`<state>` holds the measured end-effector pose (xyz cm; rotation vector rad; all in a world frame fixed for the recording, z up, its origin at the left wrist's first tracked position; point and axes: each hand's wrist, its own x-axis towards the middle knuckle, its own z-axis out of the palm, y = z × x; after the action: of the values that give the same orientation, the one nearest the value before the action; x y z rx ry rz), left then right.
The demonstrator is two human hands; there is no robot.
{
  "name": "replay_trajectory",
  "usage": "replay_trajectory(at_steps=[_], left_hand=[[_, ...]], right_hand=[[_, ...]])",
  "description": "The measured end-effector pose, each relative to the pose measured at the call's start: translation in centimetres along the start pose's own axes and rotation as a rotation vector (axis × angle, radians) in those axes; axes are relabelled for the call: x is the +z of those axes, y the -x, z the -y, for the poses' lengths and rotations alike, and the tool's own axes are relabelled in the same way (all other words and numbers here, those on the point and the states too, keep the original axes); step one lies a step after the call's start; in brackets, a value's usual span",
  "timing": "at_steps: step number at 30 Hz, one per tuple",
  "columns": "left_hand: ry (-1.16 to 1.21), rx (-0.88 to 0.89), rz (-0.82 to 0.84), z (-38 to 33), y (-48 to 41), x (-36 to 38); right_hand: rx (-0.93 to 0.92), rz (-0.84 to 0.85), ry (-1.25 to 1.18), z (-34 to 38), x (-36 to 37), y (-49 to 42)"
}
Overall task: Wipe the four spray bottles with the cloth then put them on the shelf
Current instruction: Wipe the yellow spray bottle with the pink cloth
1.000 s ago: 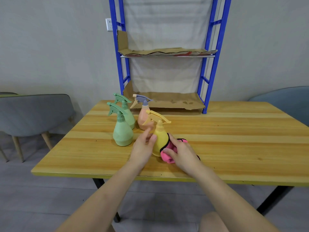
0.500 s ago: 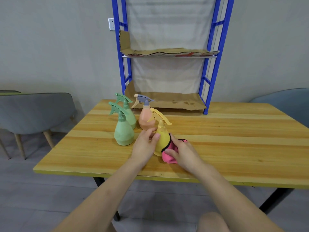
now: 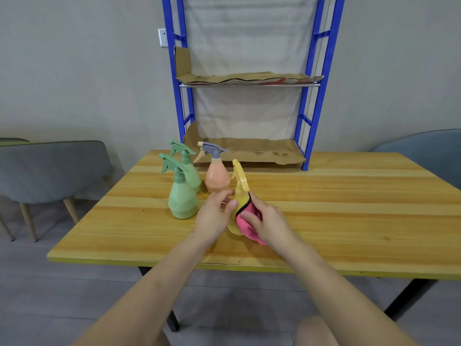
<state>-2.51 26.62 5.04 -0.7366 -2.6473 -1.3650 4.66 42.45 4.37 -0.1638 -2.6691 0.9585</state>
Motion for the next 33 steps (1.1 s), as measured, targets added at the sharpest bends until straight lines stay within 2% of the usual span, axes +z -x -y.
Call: replay_trajectory(at_steps=[3, 6, 10, 16, 20, 25, 33], left_hand=[[-0.032, -0.009, -0.017, -0.4, 0.3, -0.2], [0.068, -0.037, -0.021, -0.7, 0.8, 0.2], [0.068, -0.045, -0.031, -0.5, 0.8, 0.2], [0.077, -0.045, 0.039, -0.7, 0.2, -0.4], [0.034, -0.006, 0.004, -0.8, 0.4, -0.4], [-0.019, -0.040, -0.018, -0.7, 0.4, -0.5], [0.024, -0.007, -0.023, 0.3, -1.0, -0.3]], right_hand=[[0.013, 0.056, 0.029, -1.7, 0.2, 0.8], [0.010, 0.063, 0.045, -2.0, 0.4, 1.3], [0.003, 0.018, 0.033, -1.0, 0.5, 1.4], [-0.090, -0.050, -0.011, 0.3, 0.4, 0.0], [-0.049, -0.006, 0.012, -0.5, 0.4, 0.4], [-0.009, 0.091, 0.064, -2.2, 0.3, 0.9], [-0.072, 0.014, 0.031, -1.1, 0.5, -0.1]])
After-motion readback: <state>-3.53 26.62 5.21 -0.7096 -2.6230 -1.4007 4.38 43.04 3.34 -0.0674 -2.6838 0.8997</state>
